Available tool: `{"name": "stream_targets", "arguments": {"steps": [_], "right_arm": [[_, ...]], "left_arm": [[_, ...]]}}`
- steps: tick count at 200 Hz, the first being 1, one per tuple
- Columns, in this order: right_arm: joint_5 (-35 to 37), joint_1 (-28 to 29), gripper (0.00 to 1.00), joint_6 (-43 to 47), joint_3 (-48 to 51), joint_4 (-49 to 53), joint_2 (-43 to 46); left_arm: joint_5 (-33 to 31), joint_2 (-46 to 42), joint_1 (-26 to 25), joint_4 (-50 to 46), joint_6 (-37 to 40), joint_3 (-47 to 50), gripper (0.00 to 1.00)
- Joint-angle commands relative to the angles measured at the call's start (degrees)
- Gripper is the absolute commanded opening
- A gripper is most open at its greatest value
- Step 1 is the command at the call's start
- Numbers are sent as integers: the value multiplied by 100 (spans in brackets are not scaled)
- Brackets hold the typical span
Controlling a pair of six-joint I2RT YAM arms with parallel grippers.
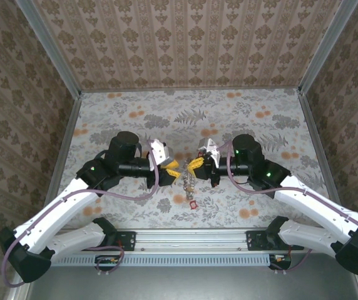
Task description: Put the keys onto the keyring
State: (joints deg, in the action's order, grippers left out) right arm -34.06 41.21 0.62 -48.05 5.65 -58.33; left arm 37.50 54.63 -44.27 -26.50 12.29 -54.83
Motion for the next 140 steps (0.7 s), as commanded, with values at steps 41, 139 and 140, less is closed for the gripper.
{"name": "stream_targets", "arguments": {"steps": [41,139,140], "right_arm": [[569,247,0,463,-785,1374,-150],[62,281,0,482,-925,1352,-161],[60,277,0,478,-925,1351,-161]], "left_arm": [[49,-61,-30,15,256,-225,43],[395,344,-46,593,274,-223,45],[401,350,-42,593,274,-227,45]]}}
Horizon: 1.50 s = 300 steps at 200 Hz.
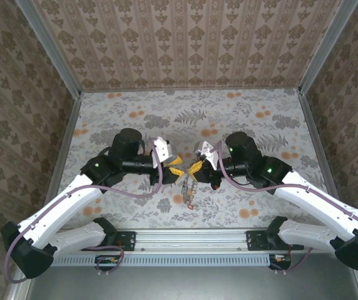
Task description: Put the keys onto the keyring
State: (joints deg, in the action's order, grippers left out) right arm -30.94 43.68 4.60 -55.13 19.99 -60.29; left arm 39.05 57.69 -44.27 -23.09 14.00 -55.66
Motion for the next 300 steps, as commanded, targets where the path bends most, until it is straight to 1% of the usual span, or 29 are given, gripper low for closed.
{"name": "stream_targets", "arguments": {"steps": [1,23,44,71,107,117,132,145,151,157,177,197,200,210,222,227,233,241,252,270,287,300], "right_arm": [[-254,28,0,82,-221,-87,35],[-332,27,0,43,-225,-161,9],[-373,34,0,15,-231,-241,-26],[-413,33,0,-22,-207,-354,-11],[-466,23,0,5,-191,-395,0],[-474,26,0,12,-186,-401,11],[-458,24,0,15,-140,-449,50],[-426,24,0,15,-114,-505,90],[-415,23,0,12,-112,-517,101],[-407,24,0,12,-112,-536,99],[-354,23,0,9,-86,-581,96],[-299,26,0,-29,1,-703,158],[-292,26,3,-36,22,-713,183],[-207,20,18,-99,111,-814,266],[-42,-12,46,-205,258,-933,402],[34,-46,56,-254,313,-968,467],[181,-106,63,-321,381,-986,570],[405,-232,70,-452,486,-1018,705],[606,-558,77,-720,609,-1085,920],[634,-1313,82,-1298,858,-1360,1166],[624,-1906,83,-1586,969,-1392,1013],[826,-2069,83,-1667,914,-1245,666]], "left_arm": [[249,46,-44,252,103,-141,45],[243,117,-49,256,103,-135,45],[286,205,-69,257,104,-123,42],[200,286,-86,266,103,-88,37],[254,400,-86,288,103,-106,30],[285,410,-90,313,95,-103,26],[361,426,-90,348,86,-94,17],[359,444,-87,316,101,-111,12],[357,443,-98,291,109,-112,7],[355,445,-99,277,121,-104,0],[334,410,-105,265,129,-102,0],[154,278,-108,278,138,-58,0],[115,252,-107,276,140,-52,0],[-76,172,-100,274,145,-32,0],[-187,72,-56,231,139,-33,0],[-372,41,-32,233,133,-17,0],[-428,-4,-13,251,114,-9,0],[-467,-69,15,250,95,6,0],[-483,-157,24,253,75,38,0],[-488,-311,33,260,4,128,0],[-469,-469,33,292,-51,239,0],[-412,-568,38,337,-85,301,0]]}}
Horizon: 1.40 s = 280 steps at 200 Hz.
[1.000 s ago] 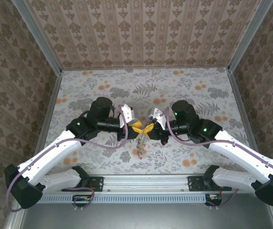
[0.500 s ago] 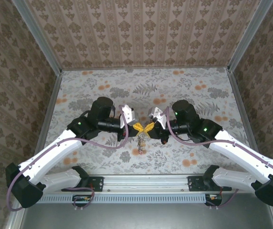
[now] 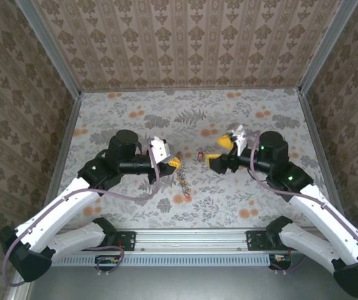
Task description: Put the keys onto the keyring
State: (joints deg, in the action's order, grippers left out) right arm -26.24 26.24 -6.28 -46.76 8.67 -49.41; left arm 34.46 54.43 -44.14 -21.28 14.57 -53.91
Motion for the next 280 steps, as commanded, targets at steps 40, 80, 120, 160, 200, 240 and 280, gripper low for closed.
{"name": "stream_targets", "arguments": {"steps": [40,80,120,160,200,240,280], "right_arm": [[401,-479,78,-695,-148,73,-1564],[-1250,12,75,-577,755,-2144,-765],[-1630,555,65,-354,743,-2282,-487],[-1637,889,52,-351,669,-2479,-460],[-1797,1041,47,-637,619,-3066,-439],[-1834,1208,40,-785,529,-3475,-514],[-1859,1409,38,-773,407,-3568,-633]], "left_arm": [[421,-411,94,410,-267,261,0],[1035,-426,405,1130,-675,482,0],[1613,-446,583,2109,-1207,738,0],[1804,-632,591,2897,-1610,954,0],[1872,-688,580,3352,-1831,1097,0],[1847,-768,521,3614,-1954,1241,0],[1823,-848,473,3803,-2044,1337,0]]}}
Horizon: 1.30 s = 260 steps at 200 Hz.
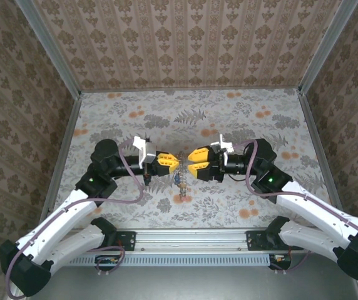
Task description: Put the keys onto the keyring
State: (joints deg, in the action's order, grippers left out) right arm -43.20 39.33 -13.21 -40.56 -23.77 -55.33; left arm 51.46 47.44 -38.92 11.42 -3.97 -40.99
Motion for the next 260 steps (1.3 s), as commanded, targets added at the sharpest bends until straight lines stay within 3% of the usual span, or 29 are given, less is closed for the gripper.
{"name": "stream_targets", "arguments": {"steps": [1,59,125,160,187,222,260], "right_arm": [[-163,105,38,-78,-215,-327,-49],[-226,326,29,18,-408,-329,-232],[-233,448,1,213,-581,-7,-350],[-276,447,0,419,-854,652,-374],[-144,452,0,629,-972,1106,-282],[322,456,0,1207,-1324,2212,-254],[944,500,0,1823,-1818,3457,-372]], "left_arm": [[129,-148,-52,539,-192,46,0],[126,-104,-98,756,-286,100,0],[123,-73,-129,854,-328,139,0],[54,-103,-132,552,-223,40,0],[-301,-97,-151,-197,80,-170,0],[-1070,-30,-260,-1863,767,-790,33],[-1868,77,-322,-3160,1193,-1326,38]]}}
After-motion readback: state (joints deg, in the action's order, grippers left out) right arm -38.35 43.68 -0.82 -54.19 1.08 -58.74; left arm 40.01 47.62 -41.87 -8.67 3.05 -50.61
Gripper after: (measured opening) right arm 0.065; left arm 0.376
